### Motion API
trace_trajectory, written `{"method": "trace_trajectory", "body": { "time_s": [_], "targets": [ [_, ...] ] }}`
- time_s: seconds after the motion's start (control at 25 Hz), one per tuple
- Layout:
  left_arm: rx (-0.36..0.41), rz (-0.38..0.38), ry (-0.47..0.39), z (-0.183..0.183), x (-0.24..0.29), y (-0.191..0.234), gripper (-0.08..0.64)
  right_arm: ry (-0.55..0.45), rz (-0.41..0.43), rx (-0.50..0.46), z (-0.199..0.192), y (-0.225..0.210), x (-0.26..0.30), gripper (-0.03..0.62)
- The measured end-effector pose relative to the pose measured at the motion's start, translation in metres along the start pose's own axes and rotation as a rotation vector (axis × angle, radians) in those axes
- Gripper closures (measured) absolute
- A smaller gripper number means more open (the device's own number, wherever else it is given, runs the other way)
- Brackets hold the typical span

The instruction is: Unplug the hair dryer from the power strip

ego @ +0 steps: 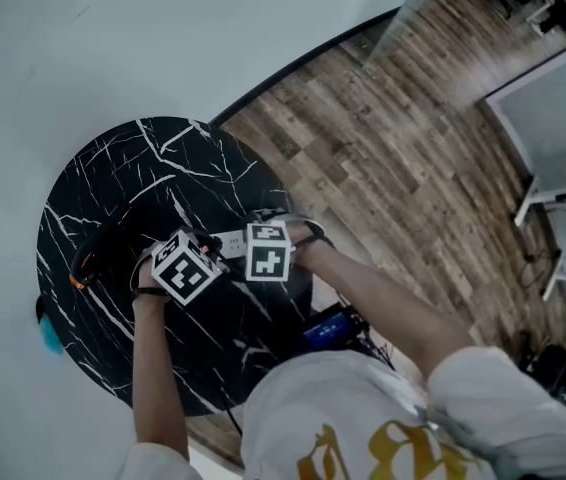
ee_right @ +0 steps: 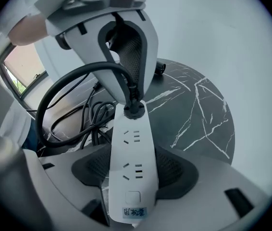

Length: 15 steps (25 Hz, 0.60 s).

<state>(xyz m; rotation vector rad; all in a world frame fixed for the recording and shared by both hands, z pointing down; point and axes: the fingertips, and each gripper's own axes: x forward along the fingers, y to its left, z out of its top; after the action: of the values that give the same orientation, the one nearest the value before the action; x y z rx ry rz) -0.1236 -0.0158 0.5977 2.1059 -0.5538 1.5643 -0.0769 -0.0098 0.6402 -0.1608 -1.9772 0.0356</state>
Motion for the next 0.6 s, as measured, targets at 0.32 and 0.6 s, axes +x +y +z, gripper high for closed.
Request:
{"method": "trace_trajectory", "body": {
  "time_s": [0.32, 0.6],
  "targets": [
    [-0.003, 0.01, 0.008, 0.0018, -0.0029, -0.003, 0.508, -0.015, -0.013, 0.016, -0.0018, -0.0001, -0.0002, 0.324],
    [-0.02, -0.02, 0.0, 0.005, -0.0041, -0.0001, 0.505, -0.015, -0.01, 0.032, -0.0042, 0.0007, -0.0001, 0.324]
  ]
}}
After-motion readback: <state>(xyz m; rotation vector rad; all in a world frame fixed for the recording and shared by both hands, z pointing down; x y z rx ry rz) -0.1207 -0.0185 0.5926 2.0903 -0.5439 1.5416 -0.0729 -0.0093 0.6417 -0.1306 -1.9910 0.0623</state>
